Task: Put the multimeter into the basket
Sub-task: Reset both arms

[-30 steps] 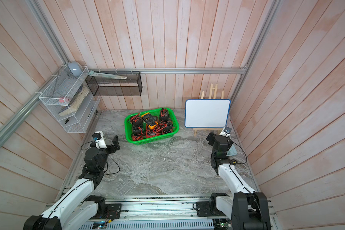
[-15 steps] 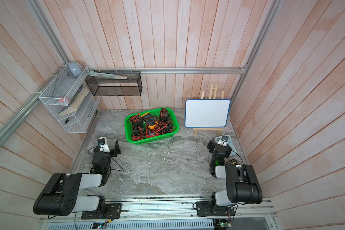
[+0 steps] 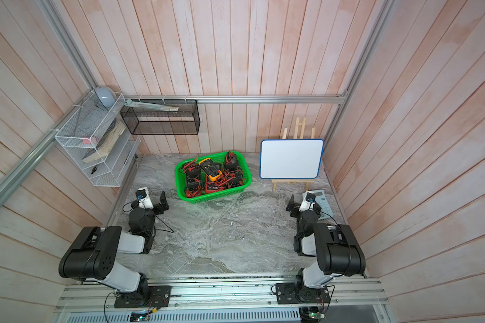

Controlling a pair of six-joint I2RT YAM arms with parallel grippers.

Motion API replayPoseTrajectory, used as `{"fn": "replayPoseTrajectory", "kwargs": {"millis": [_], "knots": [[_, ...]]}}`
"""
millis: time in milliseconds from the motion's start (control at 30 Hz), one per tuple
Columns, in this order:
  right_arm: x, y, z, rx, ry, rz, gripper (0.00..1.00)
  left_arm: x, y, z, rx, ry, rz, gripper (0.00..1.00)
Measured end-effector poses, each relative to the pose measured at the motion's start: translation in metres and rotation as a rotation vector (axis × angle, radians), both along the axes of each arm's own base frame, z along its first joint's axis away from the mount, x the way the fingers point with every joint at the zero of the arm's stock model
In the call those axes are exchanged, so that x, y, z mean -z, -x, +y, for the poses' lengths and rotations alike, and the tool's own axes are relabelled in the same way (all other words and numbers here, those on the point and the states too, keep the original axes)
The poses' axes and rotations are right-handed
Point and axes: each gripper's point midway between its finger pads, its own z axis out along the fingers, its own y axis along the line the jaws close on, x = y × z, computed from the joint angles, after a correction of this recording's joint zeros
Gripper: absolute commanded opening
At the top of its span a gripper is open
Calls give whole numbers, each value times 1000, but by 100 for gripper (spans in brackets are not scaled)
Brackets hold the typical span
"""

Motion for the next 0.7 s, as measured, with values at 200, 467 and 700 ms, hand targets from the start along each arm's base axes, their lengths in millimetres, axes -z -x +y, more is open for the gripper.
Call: {"fn": "replayPoseTrajectory", "kwargs": {"millis": [200, 467, 700], "knots": [[-3, 0, 0, 0, 2, -10, 98, 4, 0, -1, 6, 1, 15, 100], [-4, -1, 0, -1, 2, -14, 98, 4, 0, -1, 8, 1, 17, 100], [-5, -2, 1, -4, 4, -17, 98, 4, 0, -1, 8, 1, 16, 100]]}}
